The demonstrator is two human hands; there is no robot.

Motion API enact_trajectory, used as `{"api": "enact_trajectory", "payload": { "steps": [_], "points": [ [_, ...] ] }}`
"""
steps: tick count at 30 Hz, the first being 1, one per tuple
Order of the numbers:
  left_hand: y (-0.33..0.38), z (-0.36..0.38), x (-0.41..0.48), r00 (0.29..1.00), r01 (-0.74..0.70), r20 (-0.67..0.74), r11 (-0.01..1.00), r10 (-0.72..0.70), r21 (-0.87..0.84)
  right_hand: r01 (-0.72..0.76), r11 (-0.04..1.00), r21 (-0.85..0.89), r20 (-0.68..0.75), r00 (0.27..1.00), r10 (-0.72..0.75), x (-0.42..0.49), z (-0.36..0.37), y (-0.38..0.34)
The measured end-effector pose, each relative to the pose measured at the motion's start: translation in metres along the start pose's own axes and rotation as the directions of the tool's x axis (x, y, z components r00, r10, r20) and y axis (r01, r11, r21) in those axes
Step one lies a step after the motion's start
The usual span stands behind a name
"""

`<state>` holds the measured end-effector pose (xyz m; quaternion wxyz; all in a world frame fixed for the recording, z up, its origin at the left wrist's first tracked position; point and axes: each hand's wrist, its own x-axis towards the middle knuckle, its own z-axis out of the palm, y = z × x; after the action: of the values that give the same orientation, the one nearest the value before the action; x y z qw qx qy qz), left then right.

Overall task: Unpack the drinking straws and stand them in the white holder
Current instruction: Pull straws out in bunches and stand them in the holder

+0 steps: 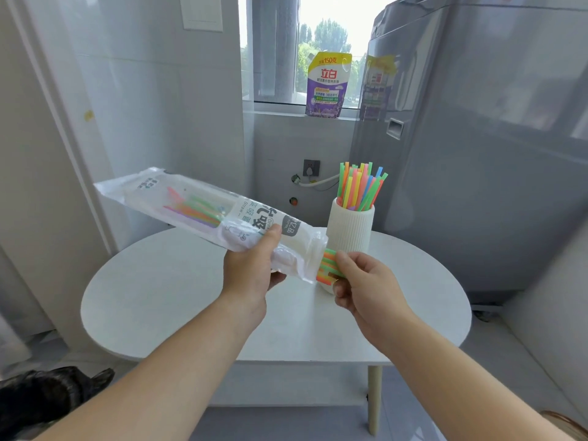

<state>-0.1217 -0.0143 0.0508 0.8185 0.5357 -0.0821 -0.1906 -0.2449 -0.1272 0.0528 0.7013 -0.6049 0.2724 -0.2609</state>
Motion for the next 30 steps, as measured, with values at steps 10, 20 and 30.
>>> {"api": "enact_trajectory", "payload": {
  "steps": [10,20,30],
  "points": [
    [-0.002,-0.001,0.002,0.980,0.188,-0.024,0.966,-0.196,-0.175,0.170,0.966,-0.195,-0.030,0.983,-0.179,0.002,-0.013,-0.013],
    [0.001,0.000,0.002,0.969,0.235,-0.022,0.950,-0.245,-0.205,0.147,0.980,-0.137,-0.082,0.984,-0.159,0.008,-0.032,-0.023],
    [0.003,0.005,-0.004,0.962,0.259,-0.022,0.929,-0.274,-0.263,0.015,0.918,0.396,0.063,0.997,-0.043,0.003,-0.016,-0.015]
  ]
}}
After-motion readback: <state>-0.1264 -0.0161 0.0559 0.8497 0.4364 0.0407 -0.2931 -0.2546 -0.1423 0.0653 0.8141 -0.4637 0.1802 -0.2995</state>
